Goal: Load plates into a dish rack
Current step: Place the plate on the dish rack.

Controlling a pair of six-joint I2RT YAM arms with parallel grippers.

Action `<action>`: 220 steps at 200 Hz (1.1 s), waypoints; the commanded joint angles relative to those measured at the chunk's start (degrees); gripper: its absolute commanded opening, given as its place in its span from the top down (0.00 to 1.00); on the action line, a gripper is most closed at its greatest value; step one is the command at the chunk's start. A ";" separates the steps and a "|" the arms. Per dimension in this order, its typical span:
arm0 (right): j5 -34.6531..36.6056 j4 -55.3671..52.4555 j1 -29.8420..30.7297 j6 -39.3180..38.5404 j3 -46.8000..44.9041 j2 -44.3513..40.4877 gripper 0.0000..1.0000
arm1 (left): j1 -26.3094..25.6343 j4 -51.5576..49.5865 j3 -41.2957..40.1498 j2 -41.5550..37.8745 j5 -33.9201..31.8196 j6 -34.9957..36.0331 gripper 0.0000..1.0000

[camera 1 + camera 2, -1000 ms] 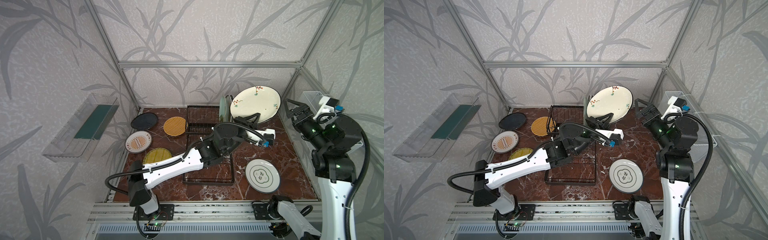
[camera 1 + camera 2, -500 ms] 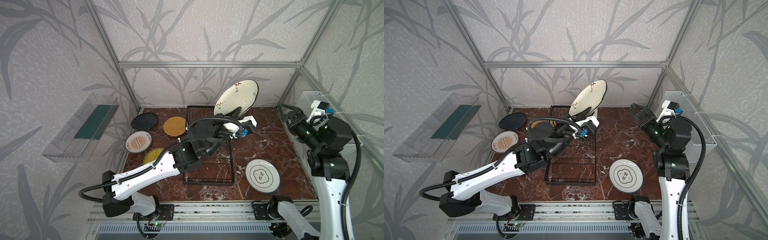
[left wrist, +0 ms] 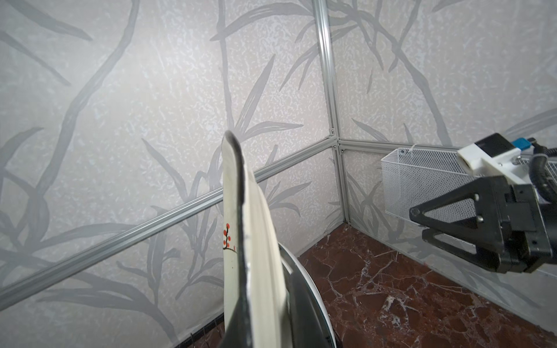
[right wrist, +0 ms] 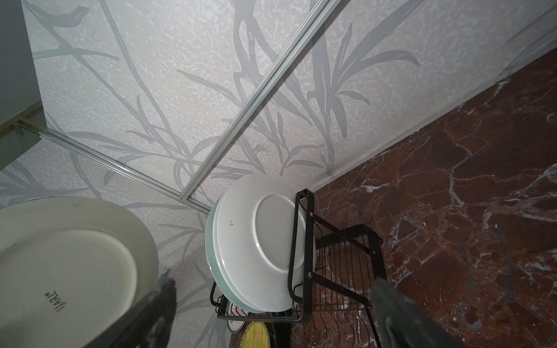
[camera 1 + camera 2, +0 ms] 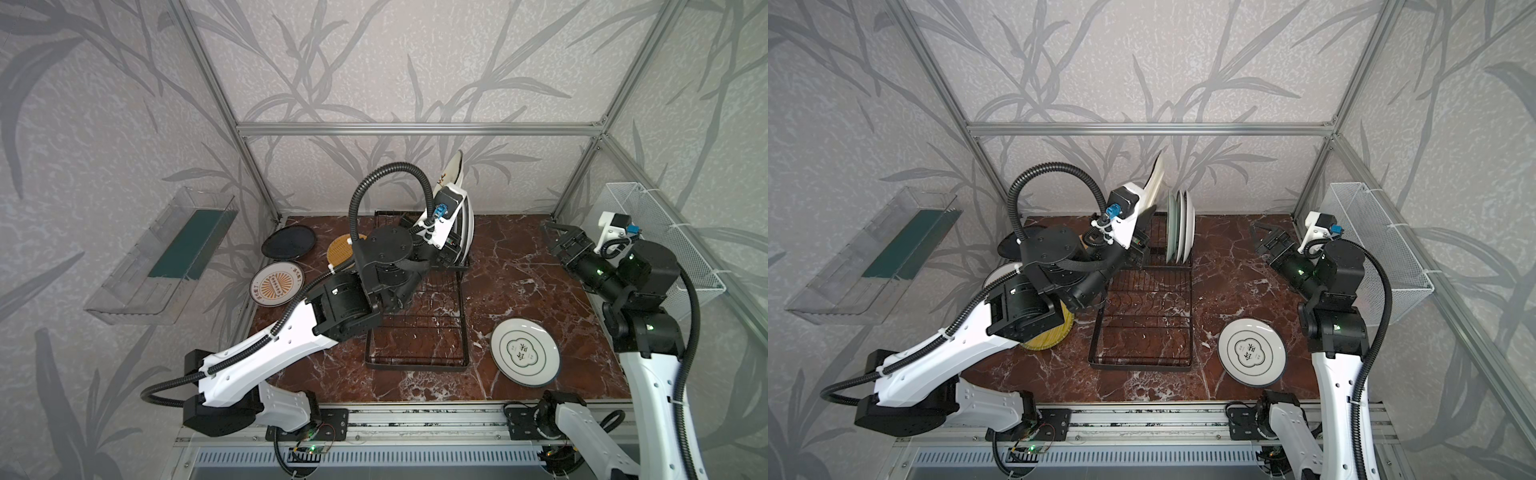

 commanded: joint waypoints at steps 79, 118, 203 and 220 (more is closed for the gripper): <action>3.13 -3.47 7.36 -8.10 -3.97 -0.72 0.01 | 8.50 -29.00 33.43 15.63 -4.46 -30.01 1.00; 2.92 -2.73 8.71 -8.75 -5.68 0.09 0.01 | 14.20 -35.08 37.53 19.44 2.97 -37.67 1.00; 4.09 -0.57 13.67 -9.91 -8.65 2.83 0.01 | 20.51 -35.41 37.55 24.55 13.18 -46.02 1.00; 4.09 -0.14 14.19 -9.80 -9.35 3.08 0.01 | 20.79 -34.98 37.65 25.70 14.12 -46.82 1.00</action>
